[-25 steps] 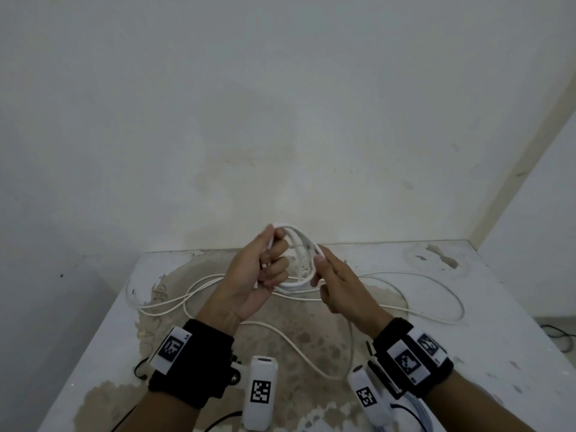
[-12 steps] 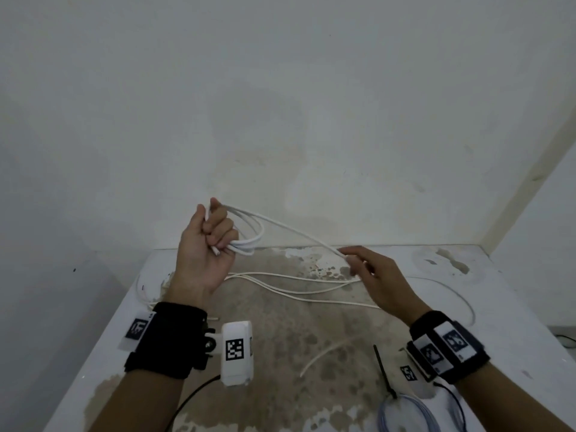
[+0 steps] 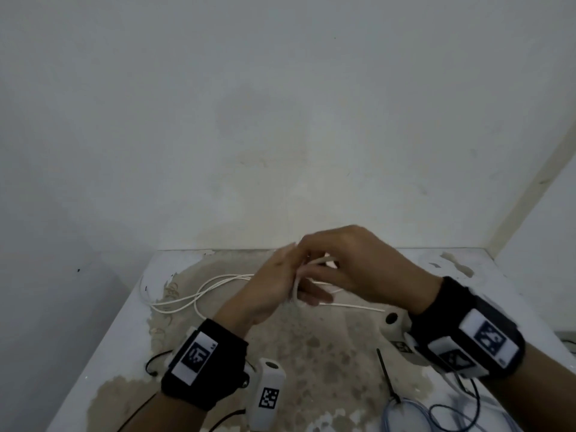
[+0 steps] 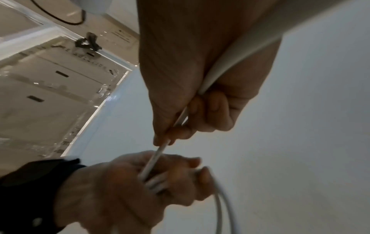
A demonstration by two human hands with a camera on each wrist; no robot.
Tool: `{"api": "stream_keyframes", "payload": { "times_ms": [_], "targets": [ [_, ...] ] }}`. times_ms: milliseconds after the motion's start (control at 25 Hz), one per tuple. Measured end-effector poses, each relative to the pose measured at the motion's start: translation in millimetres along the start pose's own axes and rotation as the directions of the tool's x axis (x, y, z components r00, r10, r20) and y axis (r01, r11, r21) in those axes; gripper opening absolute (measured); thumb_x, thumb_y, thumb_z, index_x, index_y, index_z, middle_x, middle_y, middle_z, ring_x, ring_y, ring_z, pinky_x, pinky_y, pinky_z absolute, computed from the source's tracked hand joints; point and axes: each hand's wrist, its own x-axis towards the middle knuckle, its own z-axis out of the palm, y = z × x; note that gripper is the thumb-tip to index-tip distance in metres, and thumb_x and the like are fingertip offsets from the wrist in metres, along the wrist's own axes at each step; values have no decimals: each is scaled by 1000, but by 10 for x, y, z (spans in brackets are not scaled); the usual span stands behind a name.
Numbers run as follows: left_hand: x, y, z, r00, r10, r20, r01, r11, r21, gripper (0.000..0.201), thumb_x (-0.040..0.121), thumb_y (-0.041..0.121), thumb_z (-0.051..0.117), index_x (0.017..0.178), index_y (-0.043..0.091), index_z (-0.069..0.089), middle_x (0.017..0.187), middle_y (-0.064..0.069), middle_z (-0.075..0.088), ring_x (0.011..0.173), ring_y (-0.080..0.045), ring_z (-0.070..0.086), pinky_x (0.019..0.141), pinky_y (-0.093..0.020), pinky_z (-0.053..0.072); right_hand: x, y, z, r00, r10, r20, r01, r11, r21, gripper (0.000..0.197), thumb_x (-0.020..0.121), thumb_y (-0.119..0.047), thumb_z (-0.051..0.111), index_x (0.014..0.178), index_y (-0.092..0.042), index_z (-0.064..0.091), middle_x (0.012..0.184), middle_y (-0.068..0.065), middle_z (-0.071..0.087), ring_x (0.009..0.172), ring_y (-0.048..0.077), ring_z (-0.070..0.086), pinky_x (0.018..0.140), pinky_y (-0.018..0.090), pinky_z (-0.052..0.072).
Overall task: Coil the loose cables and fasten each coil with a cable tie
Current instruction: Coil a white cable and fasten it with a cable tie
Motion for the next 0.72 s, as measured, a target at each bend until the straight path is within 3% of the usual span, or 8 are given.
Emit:
{"api": "stream_keyframes", "payload": {
  "times_ms": [80,200,280,320,440,560,640,720],
  "targets": [
    [-30,19,-46,984,-89,156,93,995,-20,49,102,44,38,99,1,62,58,-22,58,38,-18,46,43,-25,30,-48,187,-36,996,69,-56,-69,998,9,22,91,-50,66,92,-28,66,61,-16,55,55,4,49,53,24,39],
    [-19,12,-242,884,-183,431,340,883,-323,42,101,36,37,107,1,60,41,1,39,27,-1,26,33,-17,17,-219,444,38,976,177,-129,-157,976,153,25,94,-48,60,87,-25,65,54,-4,49,48,11,40,51,25,31],
    [-4,-17,-353,824,-93,559,414,772,-482,37,102,32,38,109,3,60,44,4,36,28,-2,29,34,-16,19,-352,572,180,944,276,-181,-219,934,281,22,100,-39,53,98,-25,69,60,-4,54,51,10,40,52,24,31],
    [13,-41,-383,821,-25,570,409,722,-558,34,103,31,39,110,4,57,47,4,34,30,-4,29,35,-16,21,-426,621,283,920,337,-200,-253,901,351,24,102,-35,49,107,-25,71,62,-7,54,52,7,39,52,22,31],
    [85,-64,-390,915,98,392,243,642,-727,24,103,30,40,106,8,51,53,6,30,33,-5,24,36,-17,27,-647,729,709,867,488,-105,-383,784,489,31,106,-31,42,126,-30,66,61,-13,48,51,3,39,52,21,35],
    [180,-5,-486,994,108,30,-43,619,-784,25,102,30,35,95,13,52,53,6,35,32,-5,29,36,-15,30,-825,666,1124,799,583,148,-565,641,520,35,108,-33,36,133,-30,59,71,-7,51,52,5,44,50,26,44],
    [244,42,-641,987,100,-128,-163,601,-782,27,103,30,32,90,16,52,53,8,37,34,-4,35,37,-13,31,-918,538,1310,785,580,217,-611,670,422,37,108,-34,33,136,-27,57,74,-6,54,54,4,48,57,20,43],
    [277,29,-723,977,51,-208,-195,619,-761,30,105,32,30,89,16,51,52,8,36,37,-4,38,40,-13,36,-947,361,1356,843,475,252,-534,796,286,39,108,-39,31,134,-26,56,85,-3,61,71,11,58,71,27,46]
  ]
}}
